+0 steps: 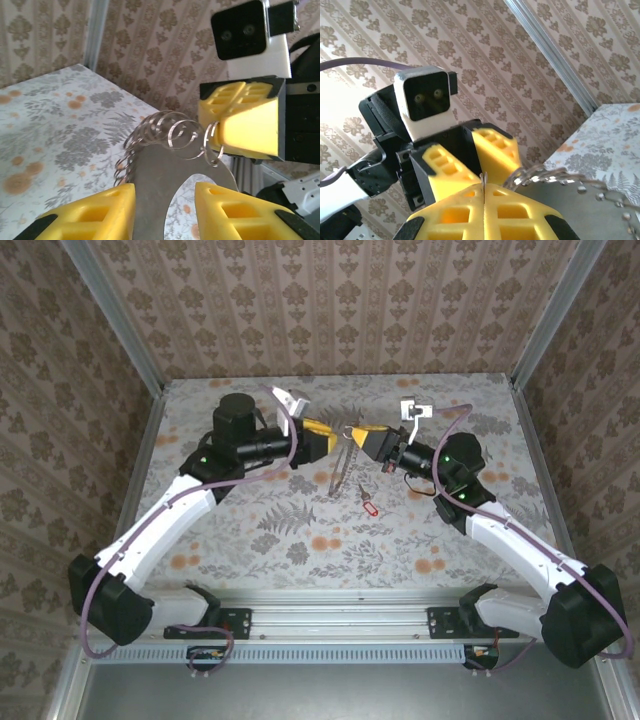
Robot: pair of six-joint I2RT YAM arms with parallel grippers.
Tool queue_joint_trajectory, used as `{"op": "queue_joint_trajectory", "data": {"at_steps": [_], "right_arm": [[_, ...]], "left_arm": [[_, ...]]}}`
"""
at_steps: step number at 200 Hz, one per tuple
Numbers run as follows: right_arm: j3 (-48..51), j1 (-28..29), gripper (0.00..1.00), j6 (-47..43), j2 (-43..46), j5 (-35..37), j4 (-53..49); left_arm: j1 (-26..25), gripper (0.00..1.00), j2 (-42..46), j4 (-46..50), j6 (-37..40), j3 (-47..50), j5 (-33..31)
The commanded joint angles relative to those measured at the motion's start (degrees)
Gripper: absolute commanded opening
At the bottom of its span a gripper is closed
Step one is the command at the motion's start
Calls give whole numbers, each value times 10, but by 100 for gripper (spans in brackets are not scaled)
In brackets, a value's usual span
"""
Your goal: Put the keys on the keyring
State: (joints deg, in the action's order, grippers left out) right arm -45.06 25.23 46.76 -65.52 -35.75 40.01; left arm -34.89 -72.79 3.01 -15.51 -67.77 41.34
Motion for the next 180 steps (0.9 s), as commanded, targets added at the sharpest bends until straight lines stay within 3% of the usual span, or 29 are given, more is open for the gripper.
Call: {"op": "queue_joint_trajectory", "data": {"at_steps": [1,65,180], "right_arm": [[-28,5,0,12,3,7,50],[-24,10,0,17,-8,13,55],[-25,11,0,17,-14,11,53]], "left_arm": [[-7,38,-1,-25,-18,-21,21],[-8,36,2,-94,-62,-4,38],[-8,32,-22,-124,-91,-12,61]]}}
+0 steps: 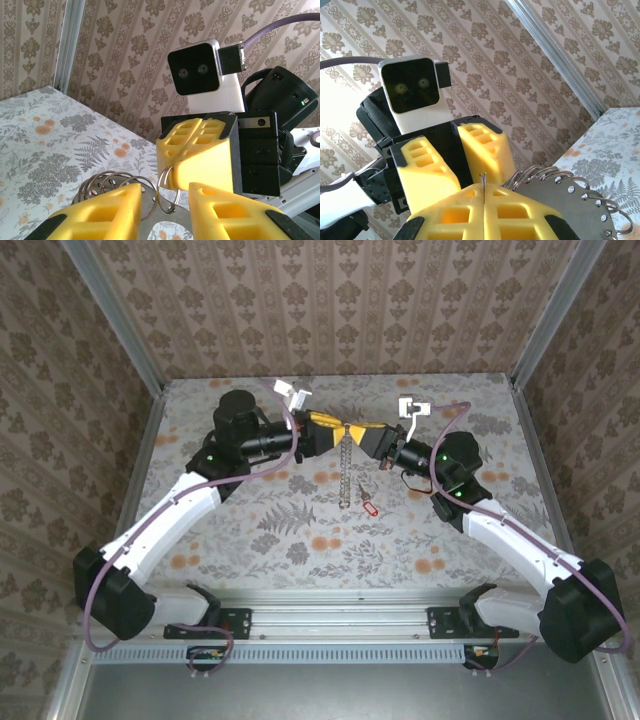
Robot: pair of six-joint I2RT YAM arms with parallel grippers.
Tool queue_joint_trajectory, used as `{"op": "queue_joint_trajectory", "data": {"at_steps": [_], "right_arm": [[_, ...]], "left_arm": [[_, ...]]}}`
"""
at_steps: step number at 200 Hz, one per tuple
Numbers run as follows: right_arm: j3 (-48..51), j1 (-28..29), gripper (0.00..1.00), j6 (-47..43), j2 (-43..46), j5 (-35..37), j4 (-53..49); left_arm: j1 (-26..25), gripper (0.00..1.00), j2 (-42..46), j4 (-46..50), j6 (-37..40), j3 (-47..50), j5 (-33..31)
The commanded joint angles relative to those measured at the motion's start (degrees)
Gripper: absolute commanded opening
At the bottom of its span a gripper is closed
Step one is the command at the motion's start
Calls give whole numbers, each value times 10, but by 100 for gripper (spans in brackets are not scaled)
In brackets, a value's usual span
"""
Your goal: Put the keys on the keyring
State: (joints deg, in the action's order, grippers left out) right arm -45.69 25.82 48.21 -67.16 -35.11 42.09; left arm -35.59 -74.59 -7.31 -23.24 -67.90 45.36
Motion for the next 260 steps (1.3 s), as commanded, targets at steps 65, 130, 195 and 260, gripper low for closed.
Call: {"op": "queue_joint_trajectory", "data": {"at_steps": [65,130,195,260], "right_arm": [[-16,5,0,1,0,9,28],[-16,5,0,-5,-2,13,18],[6,-48,39,-39,54,22,-98],[-14,-81,39,-109,60,-70,-192]], "left_arm": [[-7,27,-7,-24,-16,-15,33],[-10,2,-7,-21,-13,-13,34],[-6,0,4,97,118,-33,-3],[-2,0,14,165,295,-33,25]]}}
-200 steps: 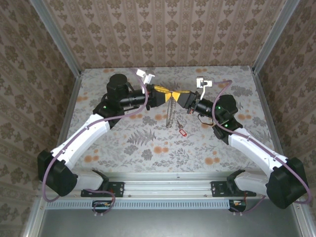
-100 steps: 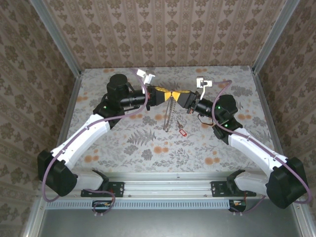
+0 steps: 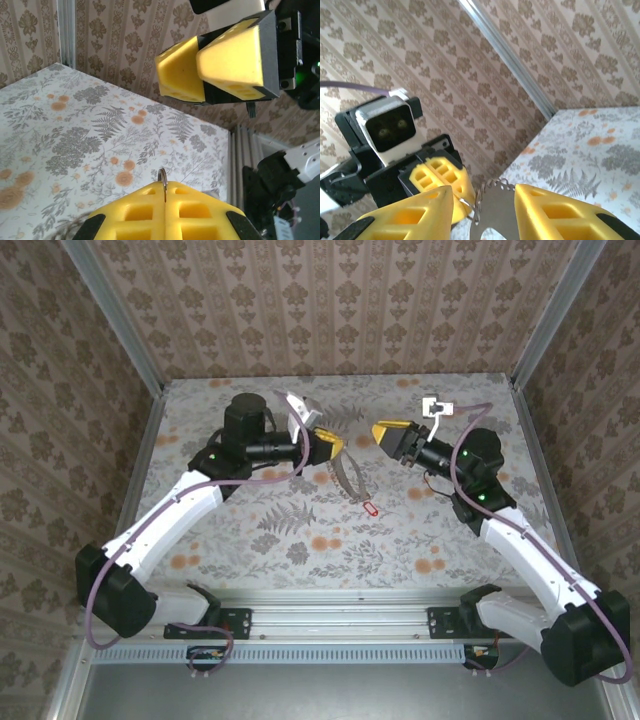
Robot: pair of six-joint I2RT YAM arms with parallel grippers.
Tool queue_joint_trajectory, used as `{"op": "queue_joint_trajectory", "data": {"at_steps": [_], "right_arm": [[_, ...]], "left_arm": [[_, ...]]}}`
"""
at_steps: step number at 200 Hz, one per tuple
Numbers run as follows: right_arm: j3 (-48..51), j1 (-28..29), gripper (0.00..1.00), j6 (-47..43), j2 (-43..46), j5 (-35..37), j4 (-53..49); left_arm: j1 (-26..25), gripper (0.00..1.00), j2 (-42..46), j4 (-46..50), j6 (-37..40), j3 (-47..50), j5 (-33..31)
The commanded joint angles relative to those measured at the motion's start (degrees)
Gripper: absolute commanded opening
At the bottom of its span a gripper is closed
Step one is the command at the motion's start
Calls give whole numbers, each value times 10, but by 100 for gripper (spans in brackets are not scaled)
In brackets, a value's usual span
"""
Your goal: Put the keys on the keyring
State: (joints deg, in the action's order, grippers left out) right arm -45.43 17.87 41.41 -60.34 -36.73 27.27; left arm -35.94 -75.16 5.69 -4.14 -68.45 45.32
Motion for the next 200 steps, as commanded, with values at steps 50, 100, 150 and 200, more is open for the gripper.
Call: {"op": "queue_joint_trajectory", "data": {"at_steps": [50,100,150,200], "right_arm": [[-37,-1,40,-56,-39,-135,-46],[-40,10,39,-55,-45,-158,-42],[-46,40,39,-52,-59,-145,-25],[-54,56,38,-52,-70,-140,-19]], "left_arm": [[10,0,10,69,157,-43,76],[16,0,9,53,151,-40,96],[18,0,0,55,138,-48,112],[18,0,-10,71,132,-56,126]]}}
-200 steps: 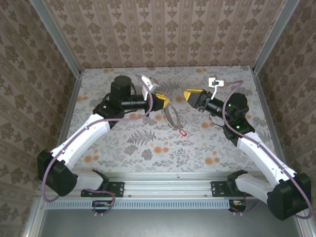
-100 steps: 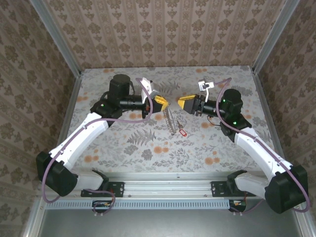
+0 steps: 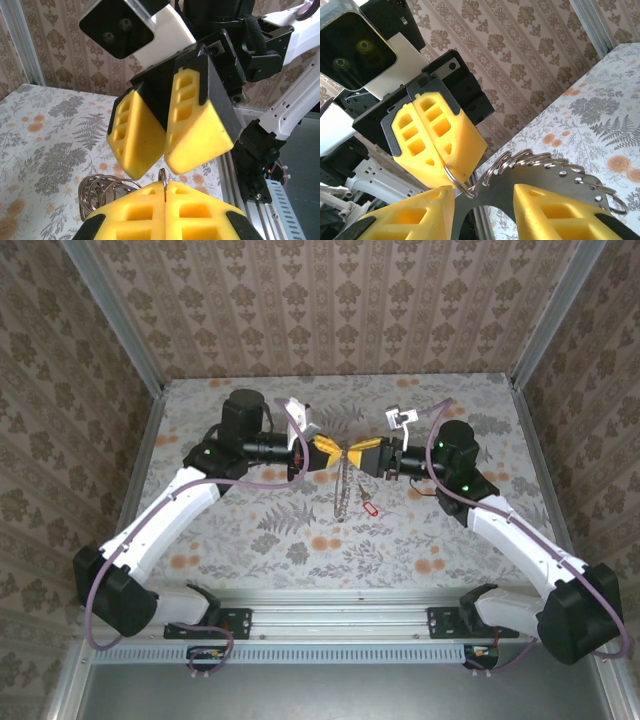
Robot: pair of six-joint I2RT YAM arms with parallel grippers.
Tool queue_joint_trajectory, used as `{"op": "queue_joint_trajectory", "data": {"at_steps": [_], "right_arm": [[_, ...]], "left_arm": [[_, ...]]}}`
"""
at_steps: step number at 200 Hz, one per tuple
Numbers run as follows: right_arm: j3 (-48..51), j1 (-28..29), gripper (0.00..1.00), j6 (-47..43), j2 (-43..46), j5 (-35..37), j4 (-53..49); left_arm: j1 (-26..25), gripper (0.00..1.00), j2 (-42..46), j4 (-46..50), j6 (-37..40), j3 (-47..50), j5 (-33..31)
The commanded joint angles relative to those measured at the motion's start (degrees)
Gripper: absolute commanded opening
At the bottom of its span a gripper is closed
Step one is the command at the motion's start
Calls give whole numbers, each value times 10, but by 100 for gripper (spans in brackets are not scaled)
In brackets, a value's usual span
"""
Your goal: Put the keys on the keyring
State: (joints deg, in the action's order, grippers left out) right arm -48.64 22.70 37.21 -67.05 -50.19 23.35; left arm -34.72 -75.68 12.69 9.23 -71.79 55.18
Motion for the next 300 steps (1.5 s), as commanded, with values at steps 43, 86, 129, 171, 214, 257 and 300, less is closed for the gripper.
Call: {"op": "queue_joint_trajectory", "data": {"at_steps": [43,86,129,171,214,257,300], "right_arm": [[-26,21,32,-13,1,-1,17],[-29,26,2,-25,0,-3,2],[-18,25,0,-46,12,33,-7],[-4,24,0,-27,28,66,39],[6,24,0,12,30,87,100],[11,25,0,46,27,95,150],[10,25,0,51,23,95,152]], "left_arm": [[6,0,-7,2,-5,-25,30],[5,0,-10,3,-8,-27,30],[15,8,1,-10,-60,-21,-50],[41,17,59,-135,-162,59,-76],[32,20,74,-163,-215,81,-64],[5,20,58,-185,-252,80,-42],[-14,20,44,-186,-251,68,-47]]}}
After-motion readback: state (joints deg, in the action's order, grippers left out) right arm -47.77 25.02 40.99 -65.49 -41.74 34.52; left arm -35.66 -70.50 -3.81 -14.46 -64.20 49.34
